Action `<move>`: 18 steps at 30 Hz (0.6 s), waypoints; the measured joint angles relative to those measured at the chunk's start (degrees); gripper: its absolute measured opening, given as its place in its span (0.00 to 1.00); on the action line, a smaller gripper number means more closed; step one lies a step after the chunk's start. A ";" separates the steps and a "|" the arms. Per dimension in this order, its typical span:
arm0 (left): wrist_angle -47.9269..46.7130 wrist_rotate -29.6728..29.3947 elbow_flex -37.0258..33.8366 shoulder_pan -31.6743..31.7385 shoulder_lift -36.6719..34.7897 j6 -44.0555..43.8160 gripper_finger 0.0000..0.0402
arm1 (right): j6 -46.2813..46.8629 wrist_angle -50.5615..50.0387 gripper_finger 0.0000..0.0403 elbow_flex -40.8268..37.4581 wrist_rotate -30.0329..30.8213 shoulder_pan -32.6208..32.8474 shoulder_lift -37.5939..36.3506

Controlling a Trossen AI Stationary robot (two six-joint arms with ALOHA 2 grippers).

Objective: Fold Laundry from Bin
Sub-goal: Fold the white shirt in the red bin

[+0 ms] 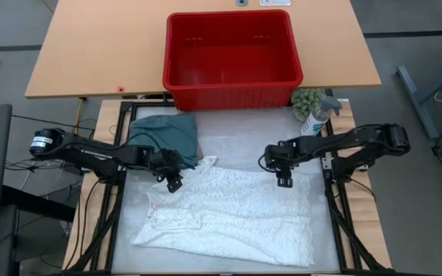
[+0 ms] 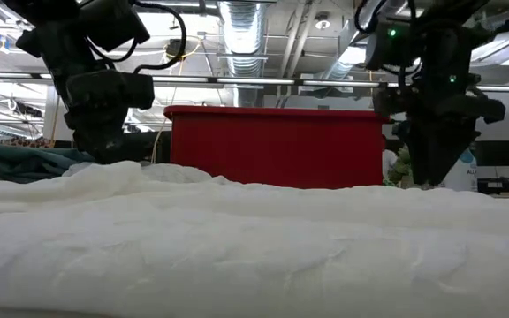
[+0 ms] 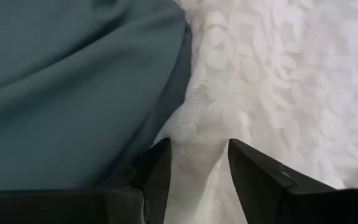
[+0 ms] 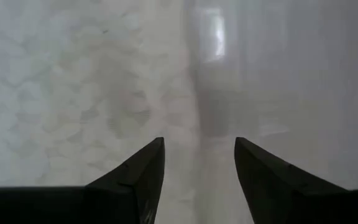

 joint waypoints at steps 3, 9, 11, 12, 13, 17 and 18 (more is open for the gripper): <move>0.38 0.13 0.00 0.02 0.33 -0.15 0.36 | -0.99 0.71 0.50 0.00 -3.14 -0.12 2.91; 0.60 0.22 0.00 0.00 0.33 -0.34 0.31 | -3.44 1.21 0.40 0.00 -4.42 -0.39 8.52; 0.57 0.22 0.00 0.00 0.33 -0.35 0.29 | -3.92 1.30 0.37 0.08 -5.17 -0.66 9.92; 0.58 0.22 0.00 0.00 0.33 -0.35 0.27 | -4.11 1.28 0.34 0.13 -5.65 -0.90 10.40; 0.59 0.22 0.00 0.00 0.33 -0.35 0.25 | -4.29 1.22 0.30 0.19 -6.05 -0.98 10.60; 0.61 0.23 0.00 0.00 0.33 -0.54 0.14 | -4.62 0.81 0.07 0.57 -6.24 -0.72 10.60; 0.65 0.22 0.00 0.00 0.33 -0.74 0.10 | -4.66 0.59 0.05 0.70 -6.26 -0.72 10.32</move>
